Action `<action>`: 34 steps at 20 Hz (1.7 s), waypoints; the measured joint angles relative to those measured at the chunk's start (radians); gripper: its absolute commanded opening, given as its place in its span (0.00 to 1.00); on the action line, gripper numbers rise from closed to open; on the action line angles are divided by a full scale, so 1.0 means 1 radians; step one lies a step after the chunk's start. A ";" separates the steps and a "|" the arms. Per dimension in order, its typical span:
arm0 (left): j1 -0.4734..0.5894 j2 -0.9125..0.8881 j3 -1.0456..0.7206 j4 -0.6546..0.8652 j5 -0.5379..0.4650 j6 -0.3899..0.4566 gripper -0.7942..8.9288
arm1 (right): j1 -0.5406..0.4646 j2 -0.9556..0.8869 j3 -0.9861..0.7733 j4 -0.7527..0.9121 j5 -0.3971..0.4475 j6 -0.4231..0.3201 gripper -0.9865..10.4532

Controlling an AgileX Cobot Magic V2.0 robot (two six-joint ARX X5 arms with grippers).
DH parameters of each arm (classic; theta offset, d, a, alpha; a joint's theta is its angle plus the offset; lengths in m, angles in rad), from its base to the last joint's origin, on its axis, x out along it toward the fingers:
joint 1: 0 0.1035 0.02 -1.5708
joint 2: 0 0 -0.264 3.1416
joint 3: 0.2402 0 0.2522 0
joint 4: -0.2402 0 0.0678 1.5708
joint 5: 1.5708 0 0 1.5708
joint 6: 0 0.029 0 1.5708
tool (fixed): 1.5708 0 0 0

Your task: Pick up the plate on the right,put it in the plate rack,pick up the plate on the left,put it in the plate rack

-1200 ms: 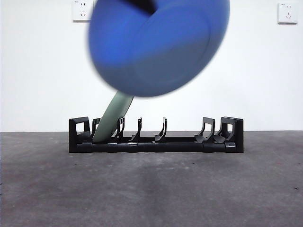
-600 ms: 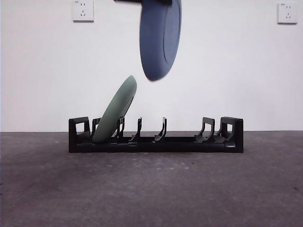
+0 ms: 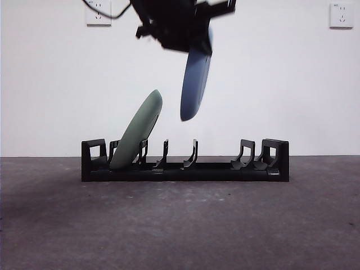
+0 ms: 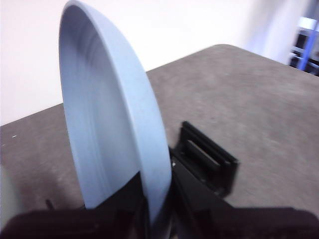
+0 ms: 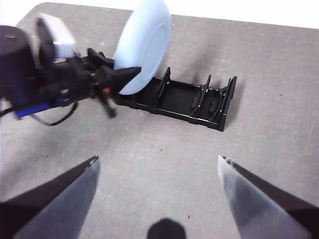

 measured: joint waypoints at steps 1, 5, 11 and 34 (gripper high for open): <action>0.010 0.014 0.000 0.022 -0.001 -0.006 0.07 | 0.000 0.000 0.000 0.000 0.000 -0.001 0.44; 0.035 0.051 0.000 0.079 -0.002 -0.037 0.07 | 0.000 0.001 0.000 0.000 -0.018 -0.003 0.44; 0.045 0.150 0.000 0.087 -0.005 -0.058 0.07 | 0.000 0.002 0.000 0.000 -0.035 -0.004 0.44; 0.036 0.234 0.006 0.029 -0.017 0.110 0.08 | 0.000 0.002 -0.075 0.000 -0.061 -0.023 0.44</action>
